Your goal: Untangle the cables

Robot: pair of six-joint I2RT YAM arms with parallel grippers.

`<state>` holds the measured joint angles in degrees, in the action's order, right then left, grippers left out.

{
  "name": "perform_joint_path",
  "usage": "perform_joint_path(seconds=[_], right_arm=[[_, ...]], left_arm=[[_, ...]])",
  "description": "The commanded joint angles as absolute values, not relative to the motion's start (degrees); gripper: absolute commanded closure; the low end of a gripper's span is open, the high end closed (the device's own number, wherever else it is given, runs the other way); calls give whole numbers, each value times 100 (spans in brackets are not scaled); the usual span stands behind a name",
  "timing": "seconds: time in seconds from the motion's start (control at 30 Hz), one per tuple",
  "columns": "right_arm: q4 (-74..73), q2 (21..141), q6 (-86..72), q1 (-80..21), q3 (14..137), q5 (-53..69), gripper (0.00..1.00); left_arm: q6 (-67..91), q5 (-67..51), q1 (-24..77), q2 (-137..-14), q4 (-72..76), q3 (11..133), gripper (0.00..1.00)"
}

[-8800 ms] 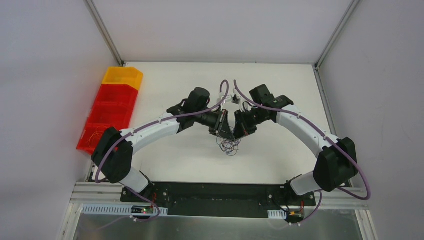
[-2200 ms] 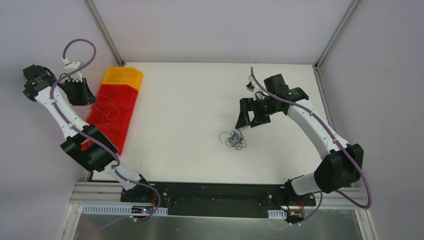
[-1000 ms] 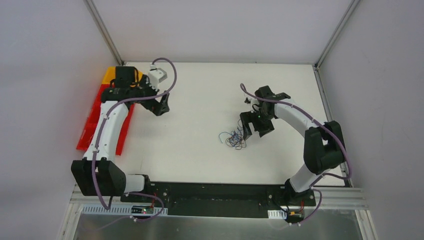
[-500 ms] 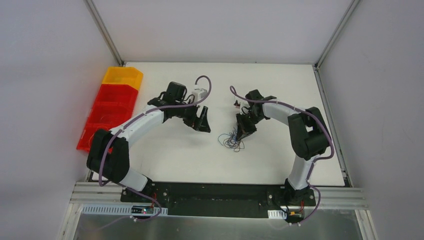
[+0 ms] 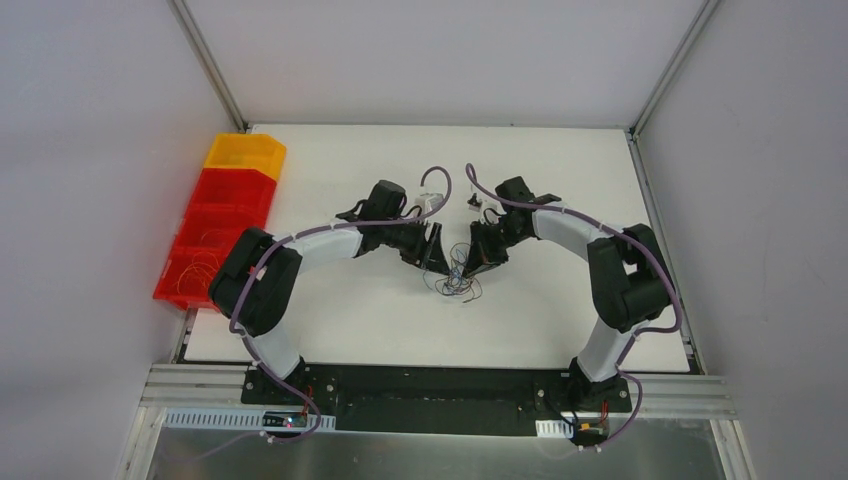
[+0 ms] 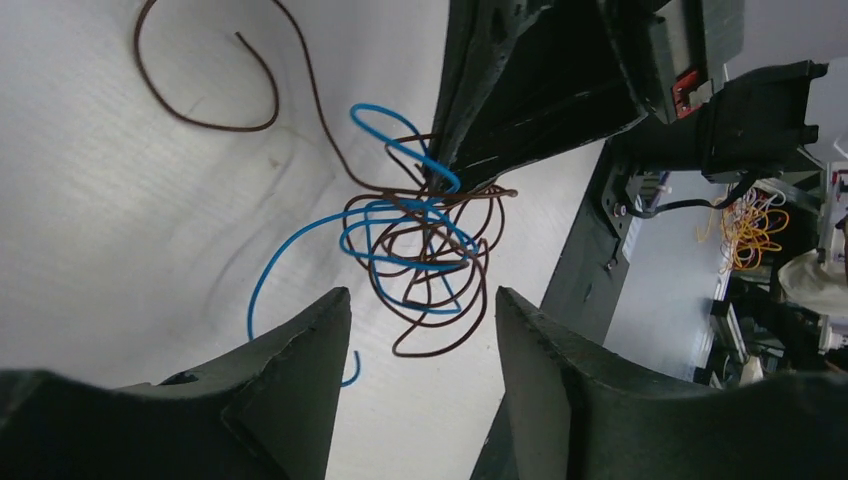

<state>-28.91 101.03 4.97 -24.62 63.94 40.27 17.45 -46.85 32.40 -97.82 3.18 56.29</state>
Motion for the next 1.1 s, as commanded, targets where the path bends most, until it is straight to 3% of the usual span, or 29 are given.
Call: perform_joint_path(seconds=[0.0,0.27,0.47,0.67,0.73,0.83,1.07], right_arm=[[-2839,10065,354,-2459,6468,4315,100],[-2832,10168,300,-2420,6459,4432,100],[-2837,10172,259,-2396,6460,4458,100],[-2837,10215,195,-2384,6495,4569,100],[-2846,10186,184,-2364,6481,4602,100],[-2915,10153,223,-2299,6462,4477,100],[-3026,9991,550,-1830,6401,2896,100]], left_arm=[[2006,-5181,3356,-9881,1076,5528,49],[2026,-5280,3392,-9866,1301,5239,55],[2096,-5484,3439,-9846,1495,5135,68],[2057,-5431,3586,-9879,1519,5148,70],[2070,-5434,3586,-9899,1518,5179,75],[2103,-5504,3586,-9746,1298,5323,100],[2738,-5962,3467,-8244,-39,6114,100]])
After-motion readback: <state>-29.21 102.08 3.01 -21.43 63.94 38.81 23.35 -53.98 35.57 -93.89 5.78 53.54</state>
